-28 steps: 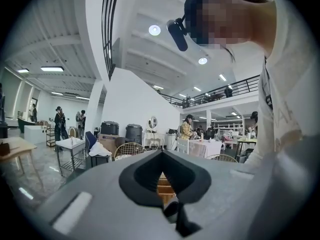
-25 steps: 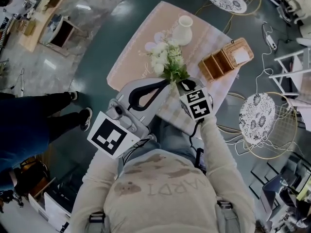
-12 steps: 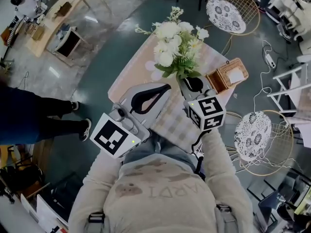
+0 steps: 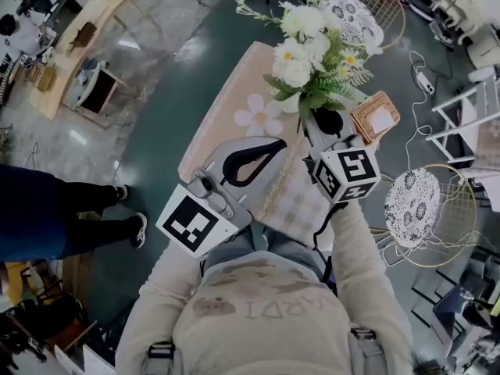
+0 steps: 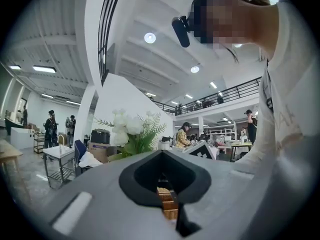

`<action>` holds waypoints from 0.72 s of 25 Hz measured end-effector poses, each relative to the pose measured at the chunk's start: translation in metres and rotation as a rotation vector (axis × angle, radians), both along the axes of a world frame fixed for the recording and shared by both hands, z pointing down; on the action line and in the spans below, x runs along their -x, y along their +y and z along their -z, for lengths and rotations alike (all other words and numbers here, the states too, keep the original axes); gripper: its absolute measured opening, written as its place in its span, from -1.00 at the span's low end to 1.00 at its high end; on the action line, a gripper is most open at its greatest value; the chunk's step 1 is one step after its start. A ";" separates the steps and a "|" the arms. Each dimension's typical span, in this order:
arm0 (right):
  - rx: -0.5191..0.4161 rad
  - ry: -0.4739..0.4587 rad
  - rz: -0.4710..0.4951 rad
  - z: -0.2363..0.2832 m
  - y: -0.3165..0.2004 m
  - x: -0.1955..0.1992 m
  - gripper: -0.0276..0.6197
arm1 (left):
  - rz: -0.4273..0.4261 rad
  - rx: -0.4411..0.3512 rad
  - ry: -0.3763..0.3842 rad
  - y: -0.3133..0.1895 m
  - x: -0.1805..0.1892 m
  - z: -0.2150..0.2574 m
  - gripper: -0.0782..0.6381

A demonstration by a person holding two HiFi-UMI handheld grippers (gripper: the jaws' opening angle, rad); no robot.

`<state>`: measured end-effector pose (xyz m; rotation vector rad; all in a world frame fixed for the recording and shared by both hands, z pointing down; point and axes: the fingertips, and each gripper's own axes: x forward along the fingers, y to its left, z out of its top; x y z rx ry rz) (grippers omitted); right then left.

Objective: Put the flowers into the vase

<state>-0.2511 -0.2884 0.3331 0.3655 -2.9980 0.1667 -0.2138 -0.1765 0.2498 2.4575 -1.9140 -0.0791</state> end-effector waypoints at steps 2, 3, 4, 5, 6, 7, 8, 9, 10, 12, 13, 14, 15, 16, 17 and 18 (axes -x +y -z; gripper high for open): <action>0.006 -0.018 -0.060 0.002 -0.012 0.010 -0.73 | -0.031 -0.004 0.011 -0.001 0.014 -0.001 -0.78; 0.010 -0.028 -0.089 0.001 -0.014 0.014 -0.73 | -0.044 -0.007 0.015 0.001 0.021 -0.003 -0.78; 0.013 -0.039 -0.117 -0.002 -0.016 0.016 -0.73 | -0.056 -0.010 0.017 0.005 0.027 -0.007 -0.78; 0.012 -0.050 -0.145 -0.004 -0.017 0.017 -0.73 | -0.069 -0.011 0.018 0.009 0.032 -0.012 -0.78; 0.006 -0.058 -0.172 -0.006 -0.019 0.018 -0.73 | -0.083 -0.012 0.018 0.012 0.037 -0.016 -0.78; -0.006 -0.064 -0.199 -0.008 -0.022 0.018 -0.73 | -0.096 -0.012 0.017 0.014 0.041 -0.020 -0.78; -0.020 -0.068 -0.225 -0.009 -0.027 0.018 -0.73 | -0.109 -0.014 0.017 0.014 0.045 -0.023 -0.78; -0.035 -0.070 -0.252 -0.010 -0.033 0.019 -0.73 | -0.123 -0.017 0.017 0.013 0.050 -0.024 -0.78; -0.050 -0.070 -0.279 -0.010 -0.040 0.021 -0.73 | -0.136 -0.019 0.018 0.012 0.055 -0.025 -0.78; -0.073 -0.068 -0.338 -0.007 -0.056 0.031 -0.73 | -0.163 -0.019 0.020 0.006 0.072 -0.022 -0.78; -0.081 -0.068 -0.367 -0.005 -0.064 0.038 -0.73 | -0.174 -0.018 0.022 0.002 0.083 -0.019 -0.78; -0.087 -0.068 -0.393 -0.003 -0.072 0.045 -0.73 | -0.183 -0.016 0.024 -0.001 0.094 -0.017 -0.78; -0.091 -0.068 -0.416 -0.003 -0.079 0.052 -0.73 | -0.189 -0.015 0.025 -0.003 0.104 -0.016 -0.78; -0.094 -0.068 -0.435 -0.004 -0.085 0.058 -0.73 | -0.195 -0.013 0.026 -0.005 0.112 -0.016 -0.78; -0.097 -0.067 -0.452 -0.007 -0.092 0.063 -0.73 | -0.199 -0.012 0.026 -0.006 0.119 -0.017 -0.78; -0.099 -0.065 -0.466 -0.011 -0.098 0.066 -0.73 | -0.202 -0.010 0.028 -0.008 0.124 -0.018 -0.78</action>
